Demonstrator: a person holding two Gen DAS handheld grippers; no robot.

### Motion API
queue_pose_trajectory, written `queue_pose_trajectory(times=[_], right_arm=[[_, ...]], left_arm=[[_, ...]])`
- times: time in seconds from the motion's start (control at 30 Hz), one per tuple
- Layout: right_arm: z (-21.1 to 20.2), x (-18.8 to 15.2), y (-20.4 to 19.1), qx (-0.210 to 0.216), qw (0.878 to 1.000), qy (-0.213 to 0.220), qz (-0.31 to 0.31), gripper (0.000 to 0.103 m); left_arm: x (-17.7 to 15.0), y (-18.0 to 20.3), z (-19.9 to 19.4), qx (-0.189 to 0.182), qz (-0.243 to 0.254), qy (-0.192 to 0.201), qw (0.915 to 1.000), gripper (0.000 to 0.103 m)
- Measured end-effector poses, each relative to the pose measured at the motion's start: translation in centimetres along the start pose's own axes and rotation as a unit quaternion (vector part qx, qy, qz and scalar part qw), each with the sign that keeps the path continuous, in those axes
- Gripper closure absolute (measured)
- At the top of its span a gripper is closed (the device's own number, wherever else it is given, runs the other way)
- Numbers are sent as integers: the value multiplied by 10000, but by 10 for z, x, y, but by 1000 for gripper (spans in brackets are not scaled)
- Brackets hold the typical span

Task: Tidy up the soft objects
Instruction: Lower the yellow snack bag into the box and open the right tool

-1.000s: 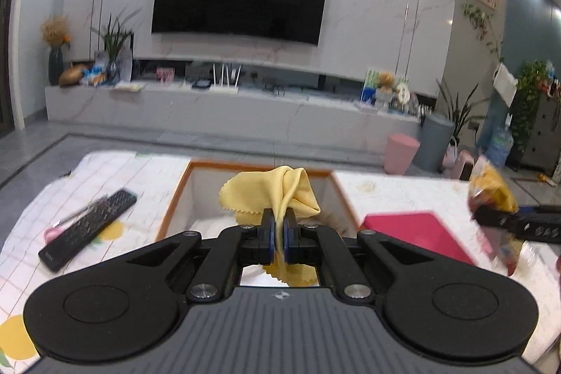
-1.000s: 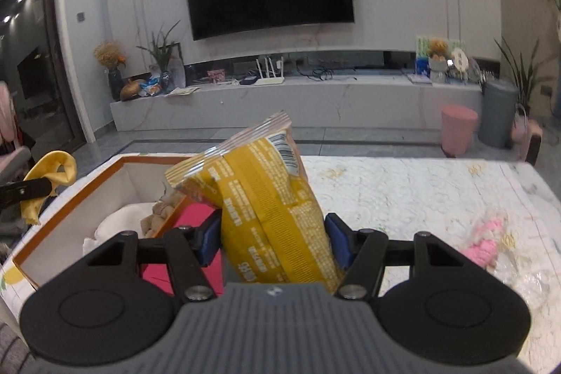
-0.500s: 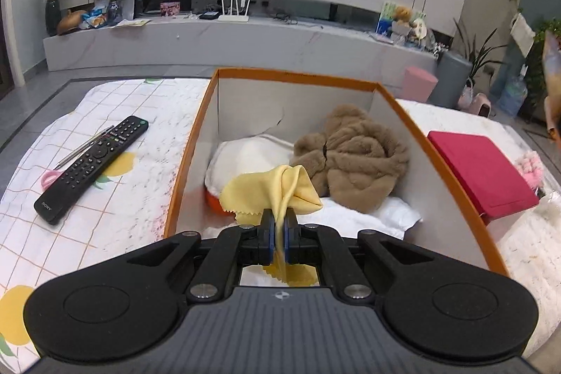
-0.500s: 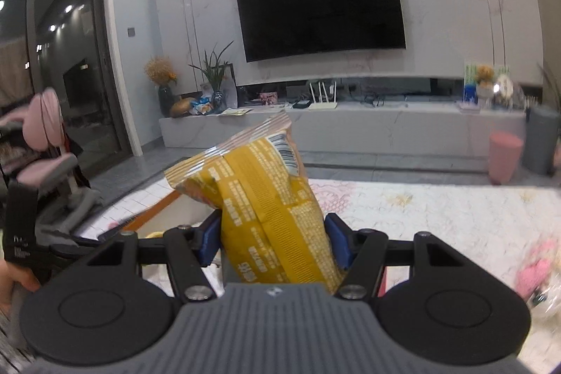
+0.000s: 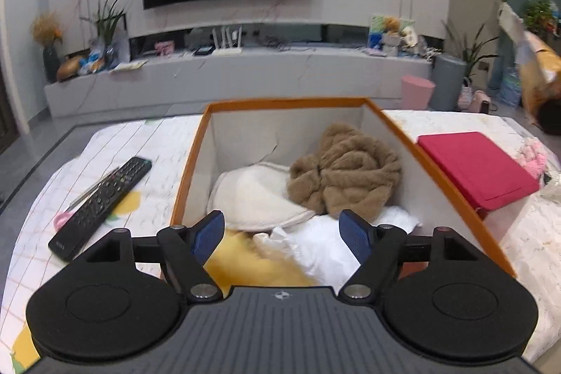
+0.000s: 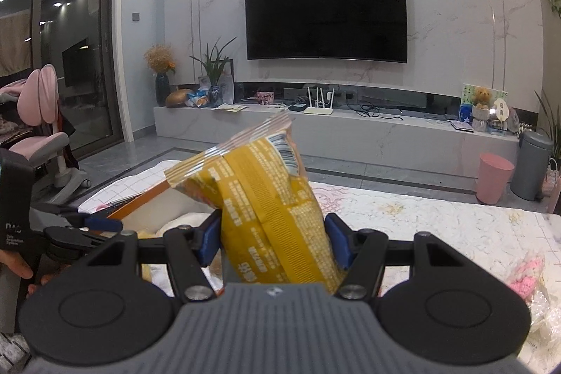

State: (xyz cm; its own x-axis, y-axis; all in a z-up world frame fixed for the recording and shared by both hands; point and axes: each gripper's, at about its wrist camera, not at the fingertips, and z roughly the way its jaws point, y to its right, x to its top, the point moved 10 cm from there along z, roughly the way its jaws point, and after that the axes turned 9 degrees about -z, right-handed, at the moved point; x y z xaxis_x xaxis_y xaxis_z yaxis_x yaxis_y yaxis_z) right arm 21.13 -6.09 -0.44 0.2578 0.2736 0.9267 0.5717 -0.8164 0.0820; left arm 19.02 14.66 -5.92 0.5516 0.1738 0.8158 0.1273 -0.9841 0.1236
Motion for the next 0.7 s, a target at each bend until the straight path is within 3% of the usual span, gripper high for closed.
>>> queue_pose_trajectory(times=[0.27,0.53,0.7], right_arm=[[4,-5,-16,211,9996,-203,-52,42],[17,-2,-52,501,9974,-464,-246,42],[42,-1,-81,666,9934,-711,-598,41]], left_arm=[[6,-13,0,56,-509,-60,9987,14],[19,-41,-8,102,-1122,155,9935,14],[24,-50,-8,-63,-1103,268,9935,14]])
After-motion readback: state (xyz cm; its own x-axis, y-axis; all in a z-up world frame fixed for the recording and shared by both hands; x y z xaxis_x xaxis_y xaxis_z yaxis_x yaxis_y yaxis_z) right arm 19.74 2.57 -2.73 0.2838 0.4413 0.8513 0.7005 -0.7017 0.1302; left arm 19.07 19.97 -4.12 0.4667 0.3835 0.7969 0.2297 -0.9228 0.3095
